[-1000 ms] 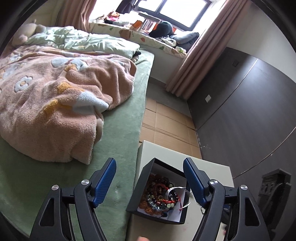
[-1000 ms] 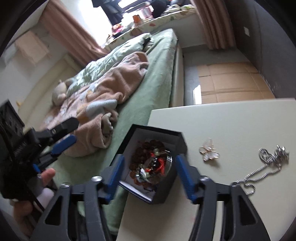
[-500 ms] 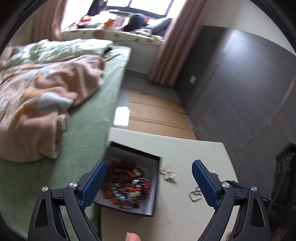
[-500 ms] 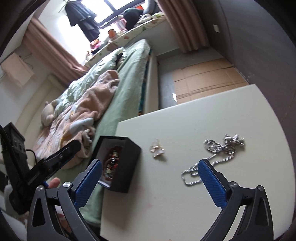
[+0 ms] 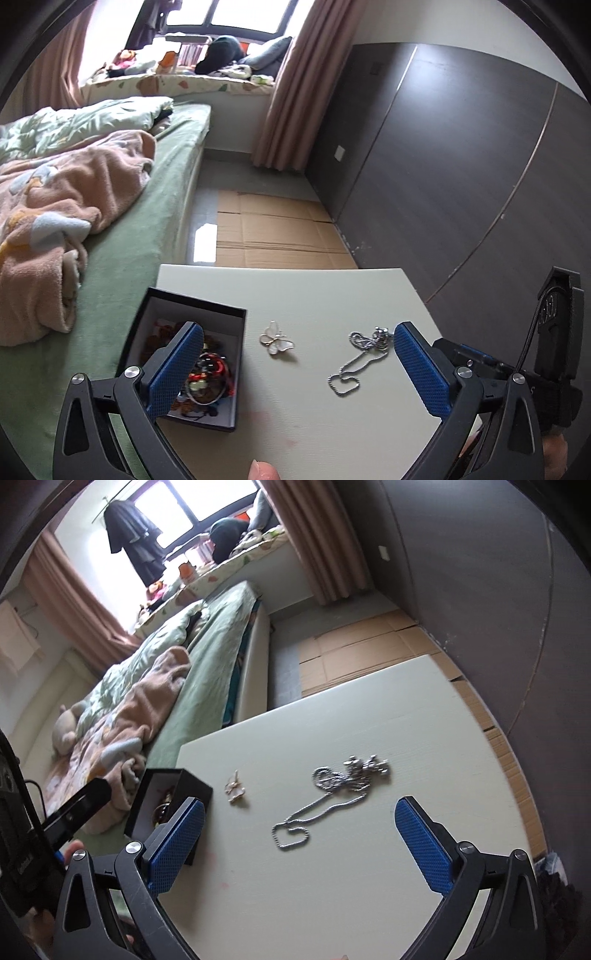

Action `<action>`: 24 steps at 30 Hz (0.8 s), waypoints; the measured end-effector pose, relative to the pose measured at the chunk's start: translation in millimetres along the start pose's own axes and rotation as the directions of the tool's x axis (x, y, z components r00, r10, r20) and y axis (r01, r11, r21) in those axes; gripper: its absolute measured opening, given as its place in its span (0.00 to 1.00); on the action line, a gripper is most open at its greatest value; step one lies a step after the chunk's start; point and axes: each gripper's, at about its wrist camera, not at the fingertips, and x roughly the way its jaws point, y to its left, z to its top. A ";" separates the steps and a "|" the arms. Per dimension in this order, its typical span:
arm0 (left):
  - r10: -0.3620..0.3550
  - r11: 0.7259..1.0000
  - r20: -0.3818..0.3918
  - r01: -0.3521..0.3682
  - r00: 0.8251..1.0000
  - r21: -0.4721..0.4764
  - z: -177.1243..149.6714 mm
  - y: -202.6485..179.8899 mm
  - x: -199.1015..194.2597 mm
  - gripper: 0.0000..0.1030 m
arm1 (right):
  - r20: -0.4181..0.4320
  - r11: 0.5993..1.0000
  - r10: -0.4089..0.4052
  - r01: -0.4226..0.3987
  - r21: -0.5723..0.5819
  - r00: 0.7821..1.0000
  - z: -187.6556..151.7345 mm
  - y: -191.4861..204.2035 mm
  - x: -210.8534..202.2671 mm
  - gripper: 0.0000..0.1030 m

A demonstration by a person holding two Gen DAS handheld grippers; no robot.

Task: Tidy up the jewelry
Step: 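Reach for and grasp the silver chain necklace with the left tool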

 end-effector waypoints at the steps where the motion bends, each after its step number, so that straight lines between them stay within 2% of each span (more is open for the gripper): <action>1: -0.002 1.000 0.001 0.002 1.000 0.003 -0.3 -1.9 0.7 1.00 | 0.002 1.000 -0.003 0.003 0.003 1.000 0.3 -2.6 -1.3 1.00; 6: 0.005 0.999 0.001 -0.005 1.000 0.034 -0.4 -12.2 9.4 1.00 | 0.008 0.999 -0.030 0.029 0.020 1.000 4.2 -18.9 -8.1 1.00; 12: -0.026 0.996 -0.063 0.031 0.998 0.081 -5.2 -31.2 30.7 1.00 | -0.012 0.999 -0.042 0.042 0.031 0.999 14.5 -37.7 -14.8 1.00; 17: -0.009 0.995 -0.079 0.016 0.997 0.094 -6.1 -41.8 45.1 1.00 | -0.007 0.997 -0.051 0.051 0.057 0.999 22.6 -53.7 -21.9 1.00; 21: -0.022 0.994 -0.101 0.032 0.995 0.101 -5.8 -46.1 56.2 0.99 | -0.002 0.994 -0.070 0.070 0.088 0.998 28.6 -70.0 -26.3 1.00; 24: -0.019 0.990 -0.126 0.036 0.992 0.135 -7.2 -51.5 65.0 0.96 | -0.008 0.991 -0.073 0.073 0.114 0.997 31.6 -80.3 -24.5 1.00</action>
